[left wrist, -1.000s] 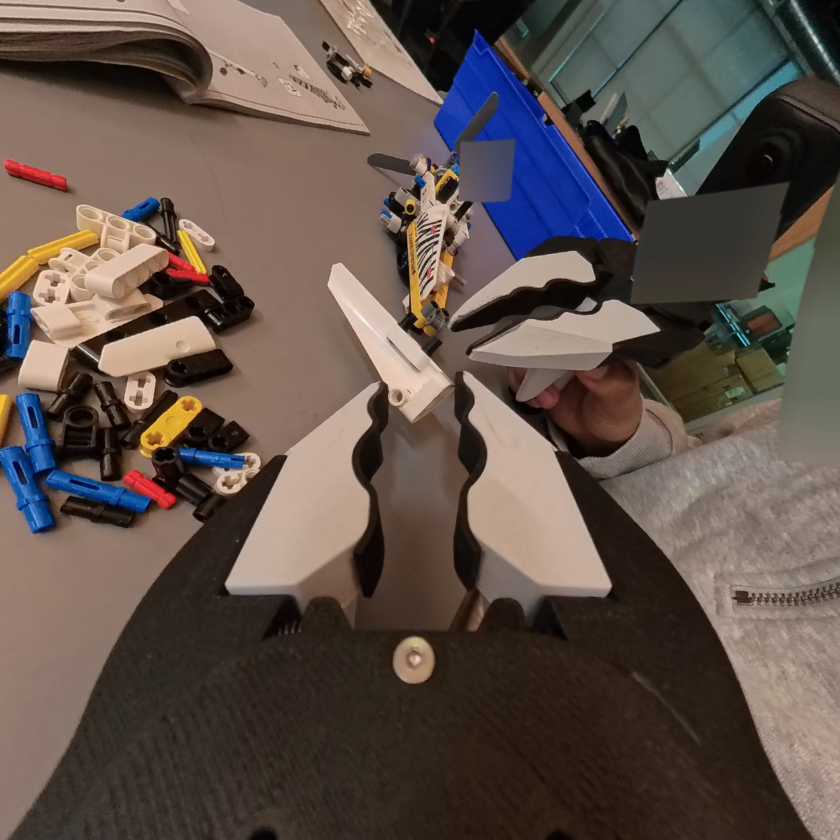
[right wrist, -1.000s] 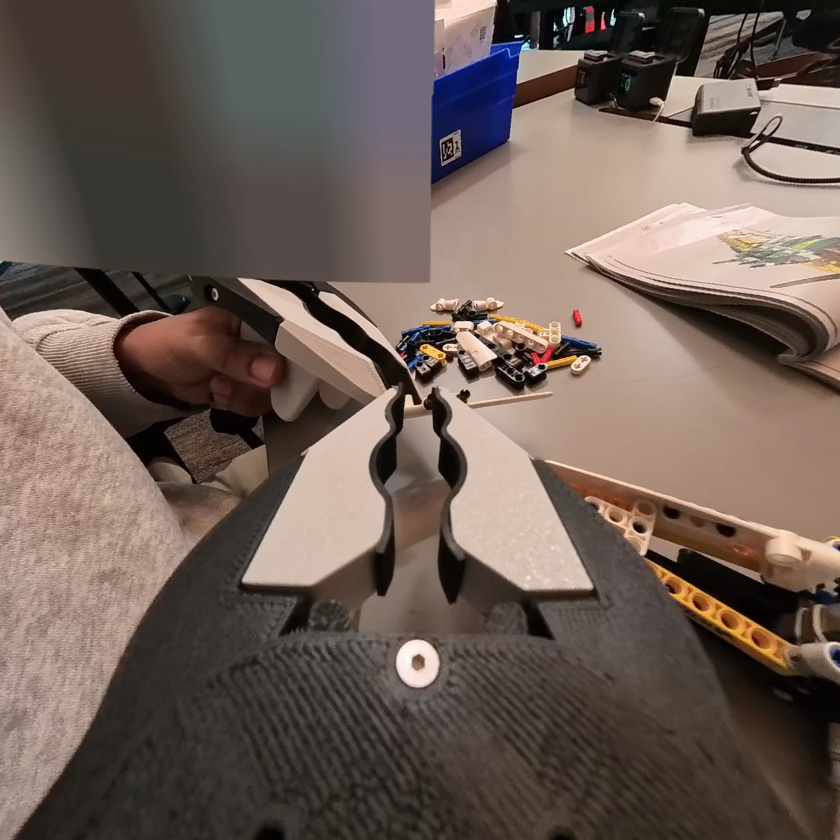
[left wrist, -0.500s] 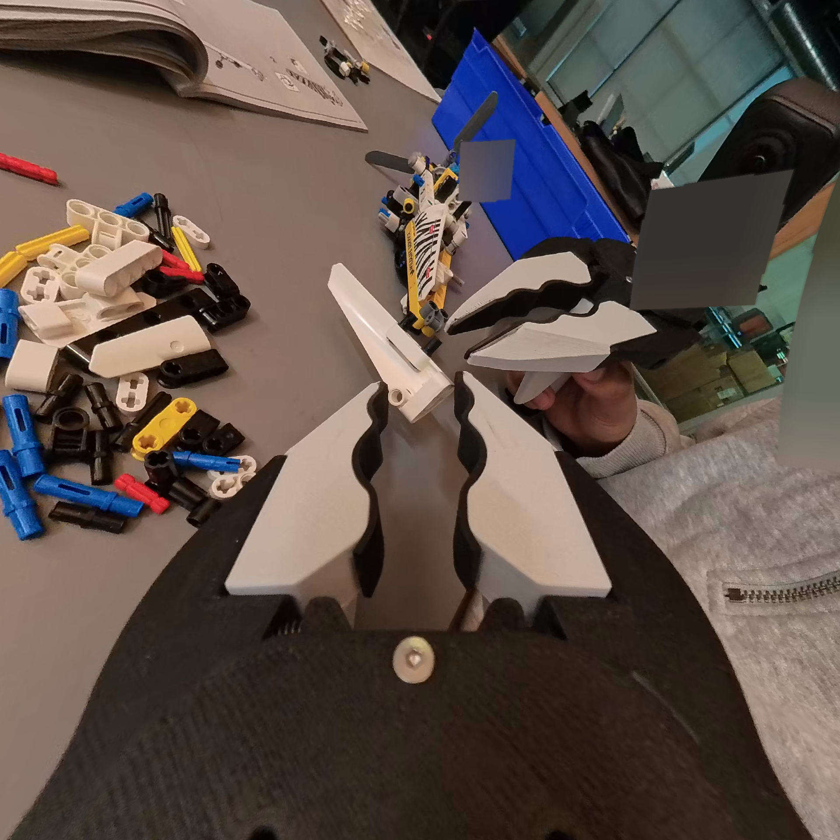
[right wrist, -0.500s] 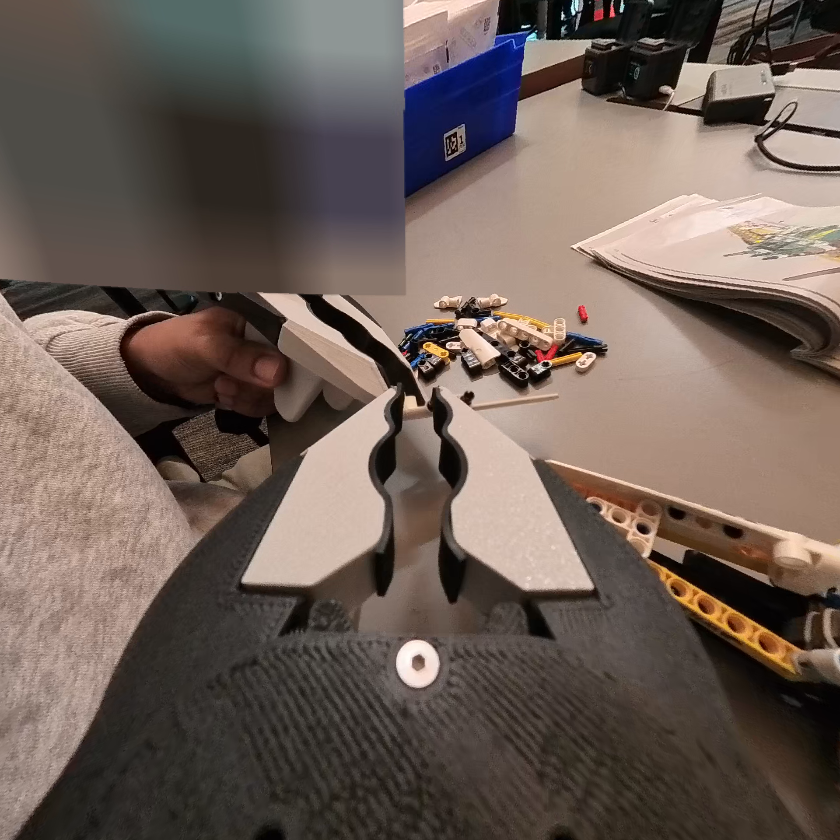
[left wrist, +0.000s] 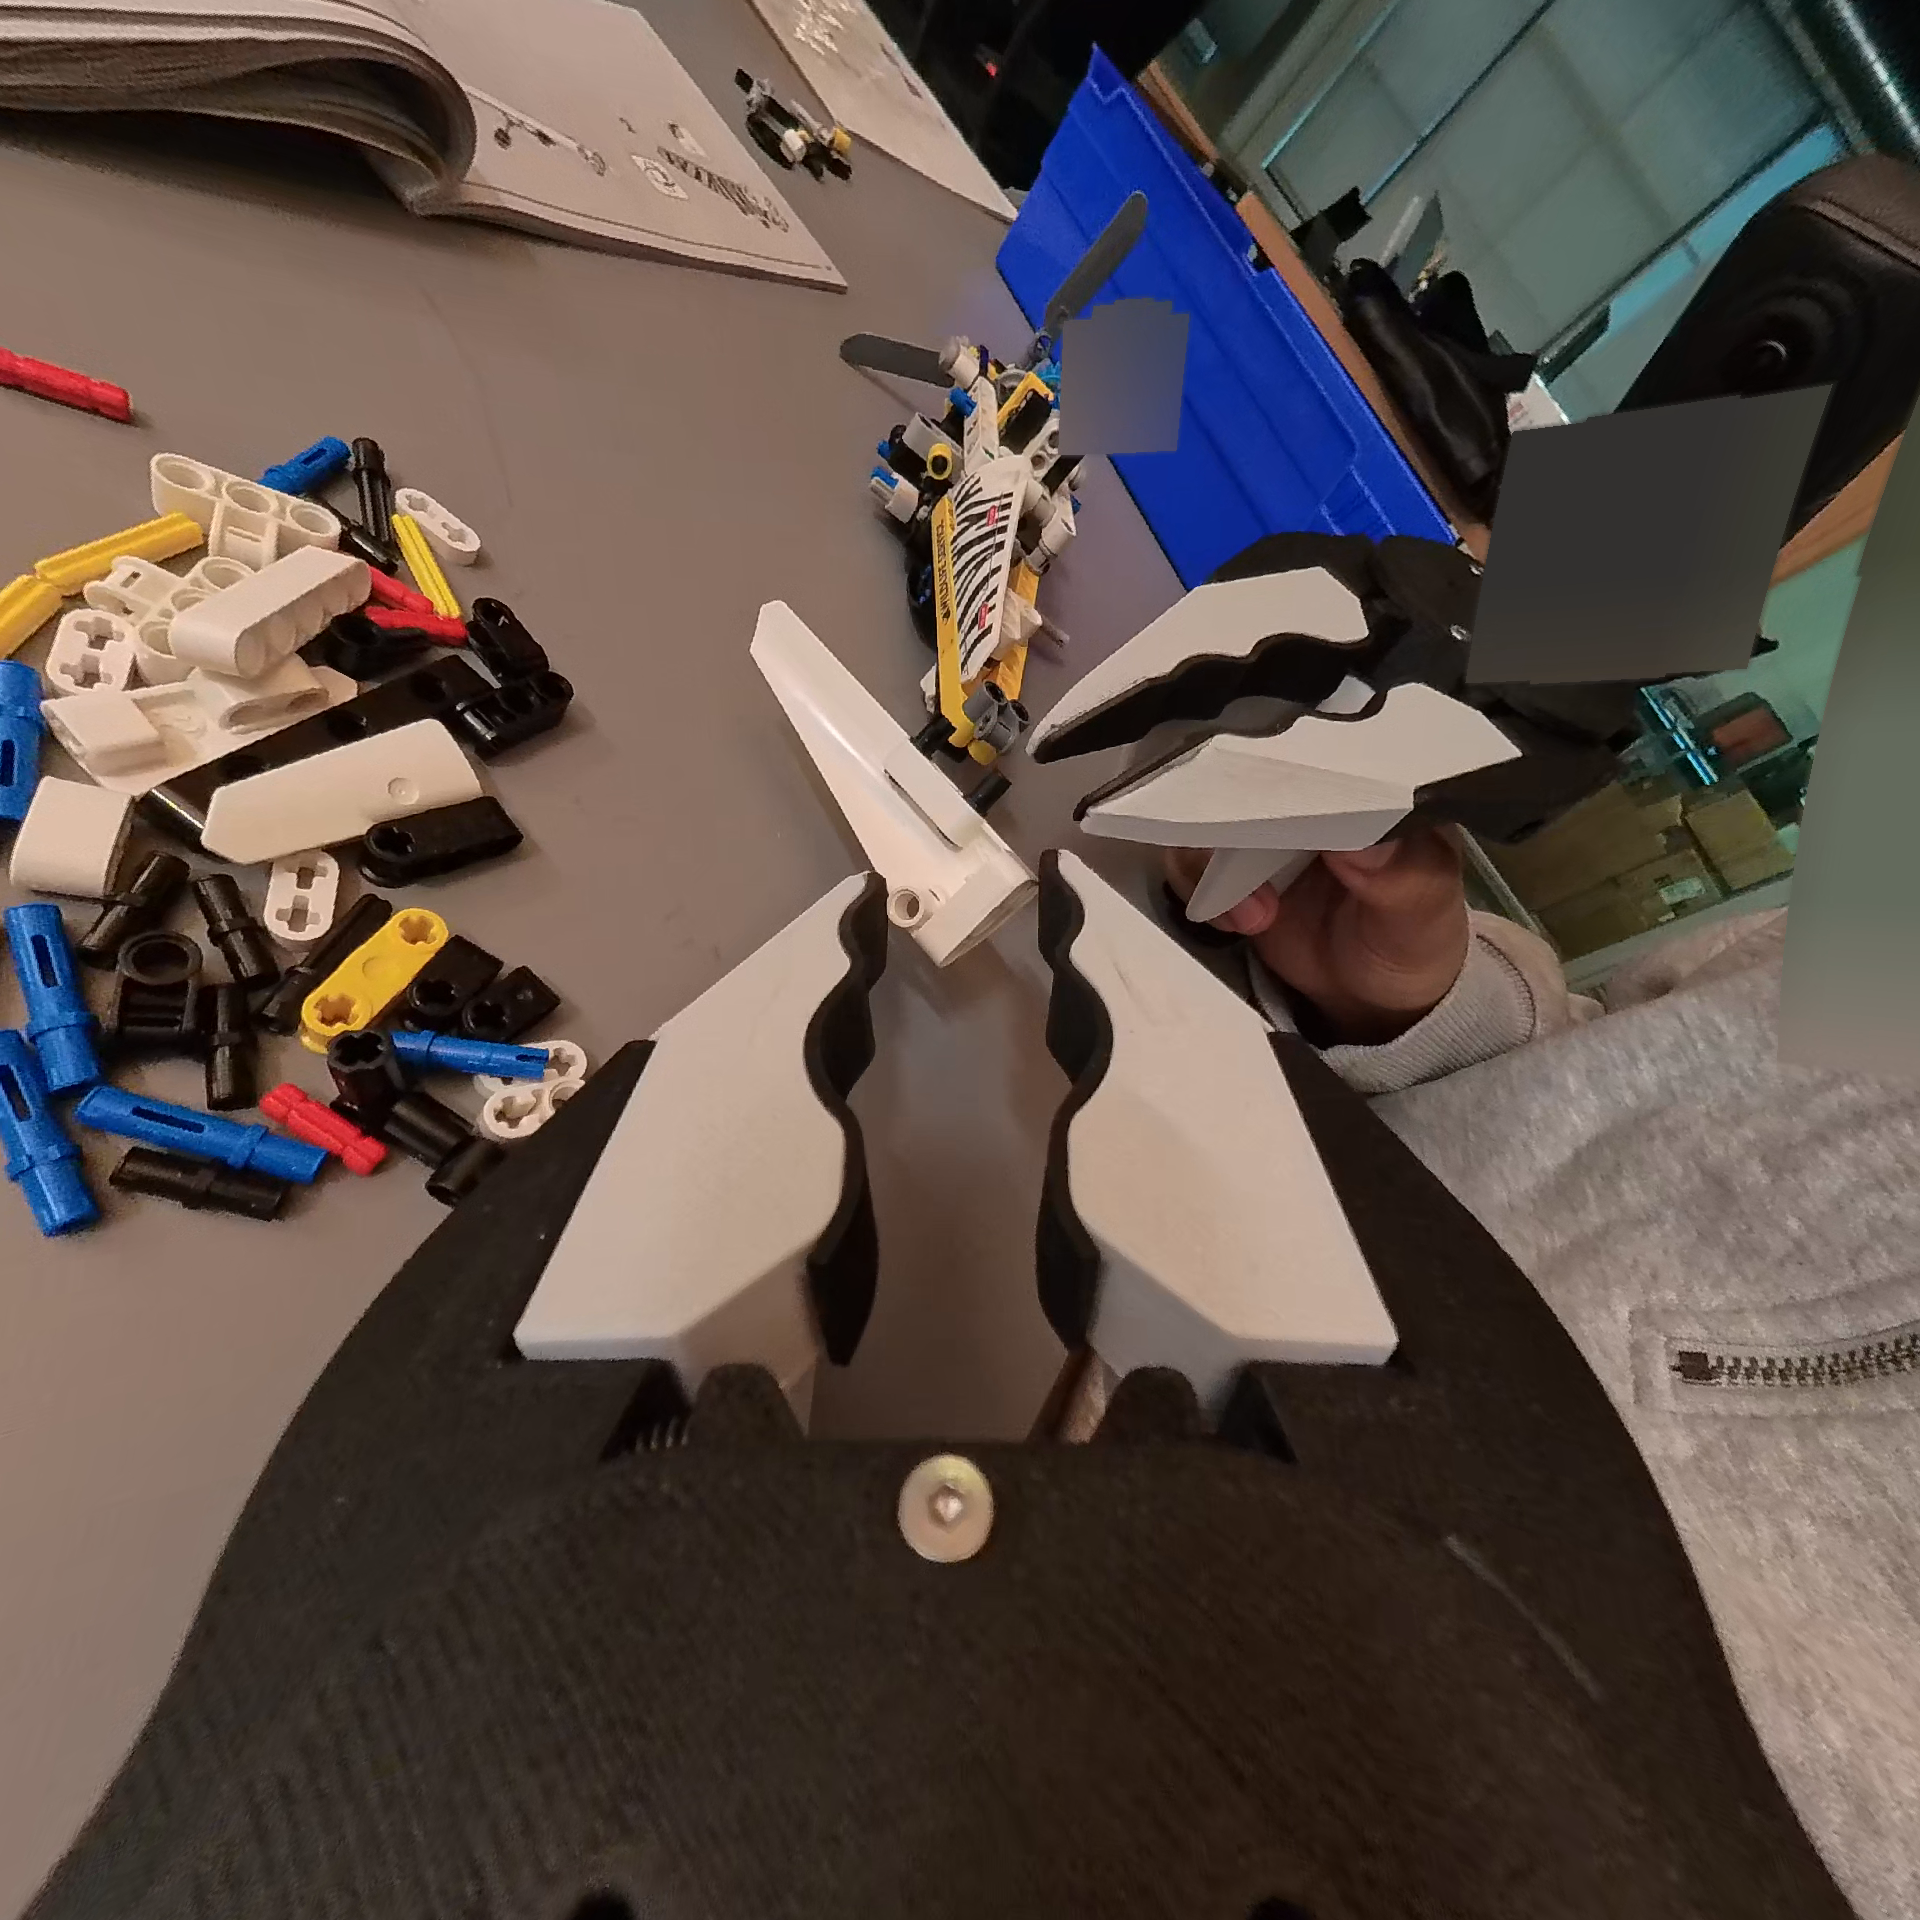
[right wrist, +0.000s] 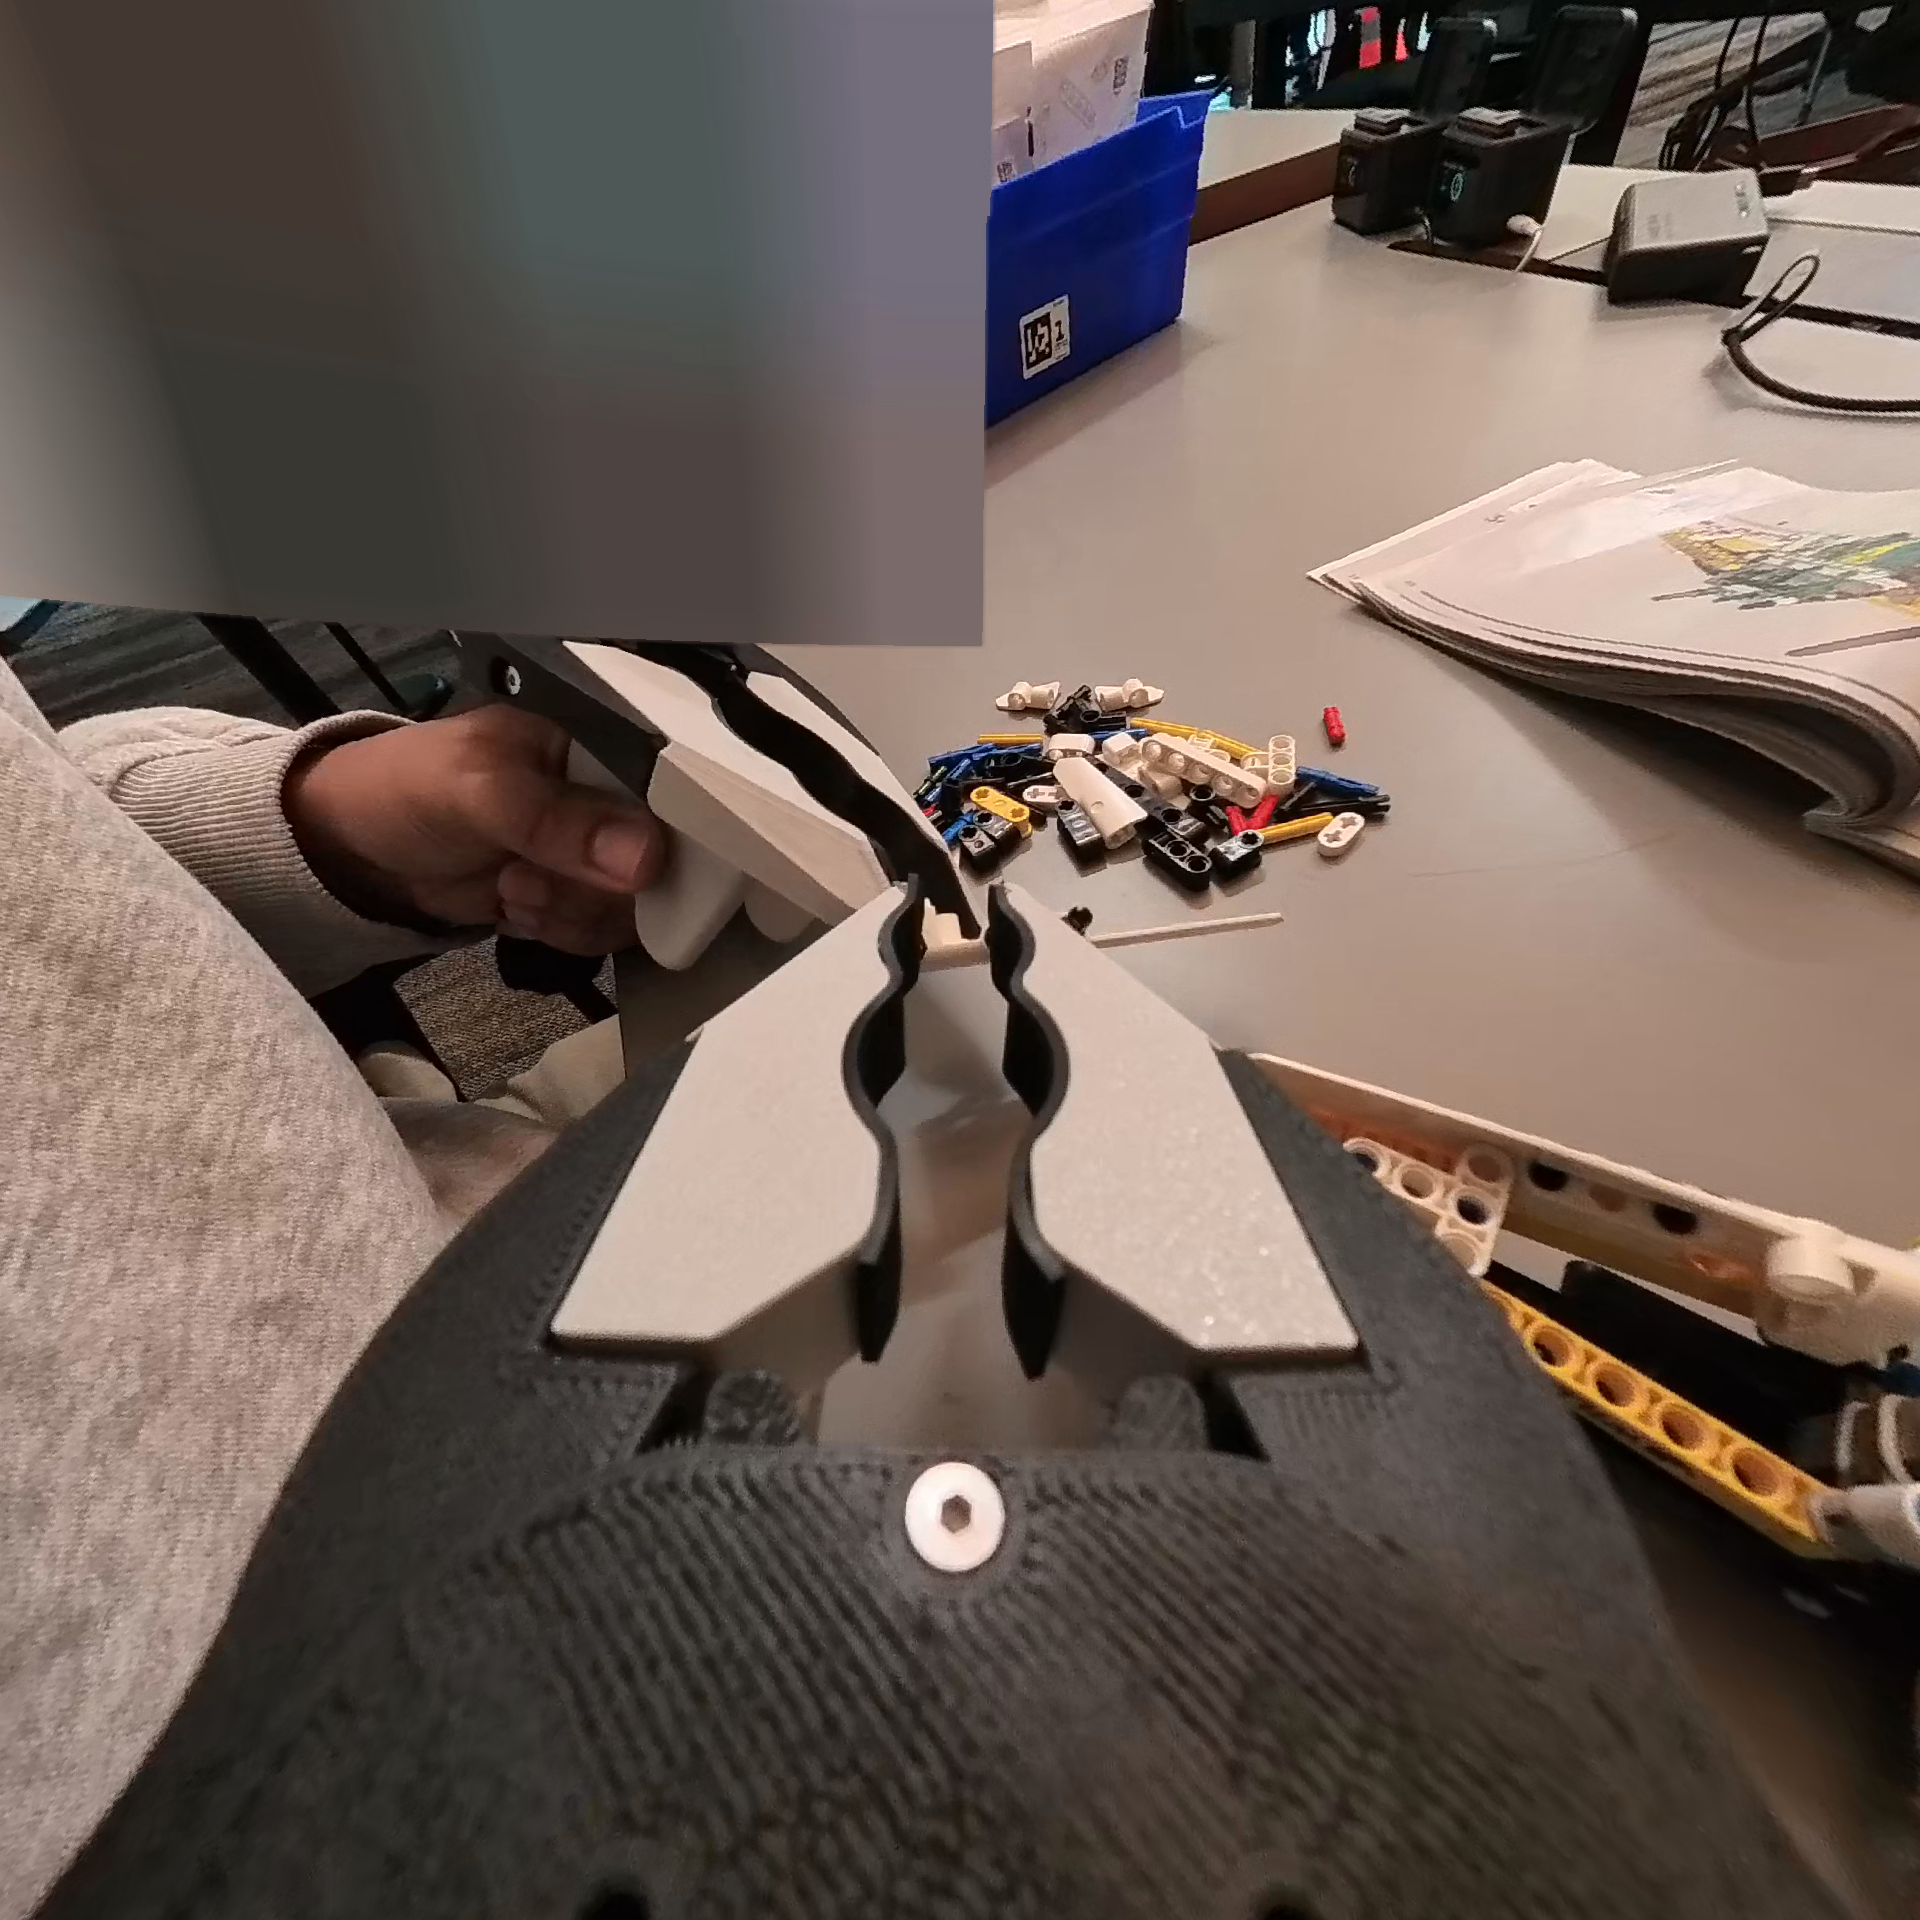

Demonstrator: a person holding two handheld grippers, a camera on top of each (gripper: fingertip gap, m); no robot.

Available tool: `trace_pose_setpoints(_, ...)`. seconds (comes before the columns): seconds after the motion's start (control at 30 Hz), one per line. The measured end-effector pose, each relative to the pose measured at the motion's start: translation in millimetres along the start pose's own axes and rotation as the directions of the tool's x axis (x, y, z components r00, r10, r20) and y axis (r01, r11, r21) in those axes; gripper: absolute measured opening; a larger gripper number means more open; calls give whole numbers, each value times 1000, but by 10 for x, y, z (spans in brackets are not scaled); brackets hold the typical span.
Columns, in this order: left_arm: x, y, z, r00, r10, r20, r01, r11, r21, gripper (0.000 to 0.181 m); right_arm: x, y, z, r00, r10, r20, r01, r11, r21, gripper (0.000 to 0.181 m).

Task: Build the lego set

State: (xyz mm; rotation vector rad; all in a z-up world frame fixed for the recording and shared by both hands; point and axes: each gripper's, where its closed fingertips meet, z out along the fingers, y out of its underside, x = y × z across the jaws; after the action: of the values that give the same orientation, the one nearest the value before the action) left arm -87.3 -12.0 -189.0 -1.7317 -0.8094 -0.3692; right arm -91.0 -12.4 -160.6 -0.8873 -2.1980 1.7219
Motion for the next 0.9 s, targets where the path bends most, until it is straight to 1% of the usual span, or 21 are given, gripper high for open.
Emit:
trace_pose_setpoints(0.17, 2, -11, -10, 1000, -1, -3, 2, 1000, 9, 30, 0, -1, 2, 1000, 1, 2, -1, 1000, 1, 11)
trace_pose_setpoints(0.33, 3, -62, -46, 999, -27, -23, 28, 999, 45, 30, -6, -20, -12, 1000, -9, -1, 9, 1000, 17, 11)
trace_pose_setpoints(0.57, 27, -91, -67, 999, -14, -33, 17, 998, 69, 30, -20, -31, -20, 1000, -30, -7, 31, 999, 28, 13)
trace_pose_setpoints(0.6, 56, -137, -89, 998, -10, -55, 16, 995, 99, 30, -27, -40, -29, 999, -36, -6, 36, 999, 37, 13)
trace_pose_setpoints(0.67, 164, -299, -156, 990, 0, -144, 29, 979, 202, 30, -35, -74, -60, 999, -50, -12, 51, 996, 69, 14)
trace_pose_setpoints(0.73, 217, -460, -215, 970, -25, -243, 96, 954, 286, 30, -34, -152, -102, 997, -69, -24, 72, 989, 129, 15)
trace_pose_setpoints(0.83, 235, -633, -266, 930, -66, -363, 203, 913, 354, 30, -16, -259, -190, 998, -55, -19, 58, 975, 217, 15)
trace_pose_setpoints(0.9, 277, -695, -271, 924, -28, -382, 192, 897, 398, 29, 2, -322, -266, 1000, -21, 4, 19, 961, 274, 17)
